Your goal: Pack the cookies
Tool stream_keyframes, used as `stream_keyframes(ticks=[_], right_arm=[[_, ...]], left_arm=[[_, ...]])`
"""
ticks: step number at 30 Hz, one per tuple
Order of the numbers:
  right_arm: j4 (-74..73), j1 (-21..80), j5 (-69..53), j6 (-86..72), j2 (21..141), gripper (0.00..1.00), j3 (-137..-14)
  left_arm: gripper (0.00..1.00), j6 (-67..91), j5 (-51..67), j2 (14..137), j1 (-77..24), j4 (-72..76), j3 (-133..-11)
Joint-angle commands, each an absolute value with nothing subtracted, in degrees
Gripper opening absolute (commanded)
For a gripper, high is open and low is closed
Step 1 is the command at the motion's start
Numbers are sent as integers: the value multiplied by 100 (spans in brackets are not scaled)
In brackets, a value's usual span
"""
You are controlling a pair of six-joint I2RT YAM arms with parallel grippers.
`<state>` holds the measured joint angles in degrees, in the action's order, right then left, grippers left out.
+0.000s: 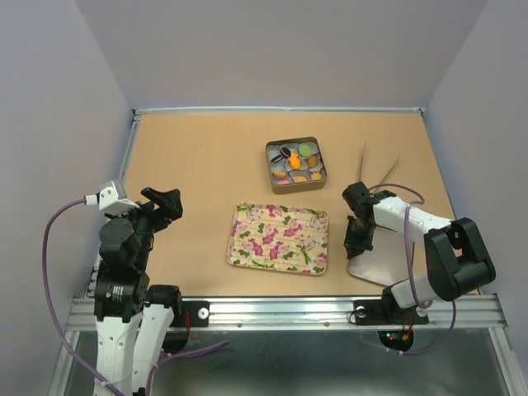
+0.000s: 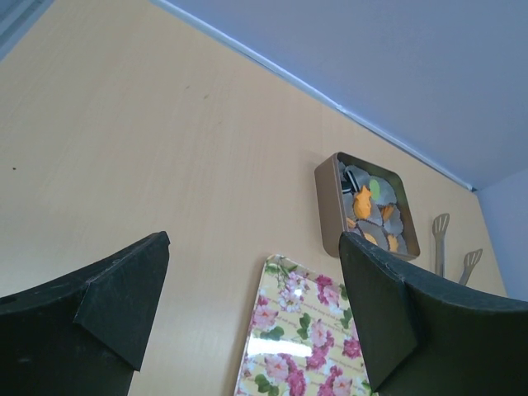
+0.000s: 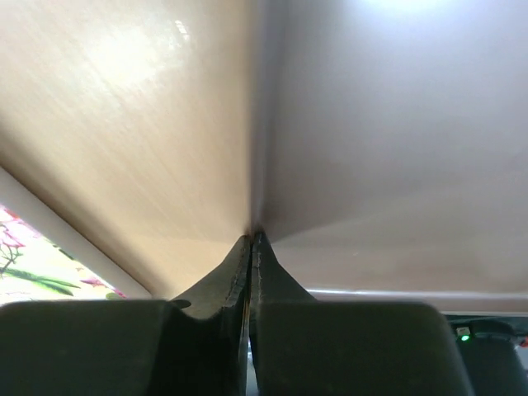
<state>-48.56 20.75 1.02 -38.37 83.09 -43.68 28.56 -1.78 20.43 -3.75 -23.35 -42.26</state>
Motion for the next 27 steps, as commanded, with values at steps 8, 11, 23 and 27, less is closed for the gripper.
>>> stream_keyframes(ticks=[8,11,23,27], right_arm=[[-5966,2276,184,-3735,7419,0,-5957],[-6476,2276,71,-3735,7347,0,-7055],[-4056,2268,-3047,-5184,8042,0,-10485],[-1387,2276,-4190,-6790,8095,1,-10118]], left_arm=[[95,2620,-211,2047,-396,-2048,-4578],[95,2549,-395,2450,-396,-1873,-4929],[86,3505,2722,5958,-352,154,-7225],[86,5050,4085,6573,-325,2716,-6795]])
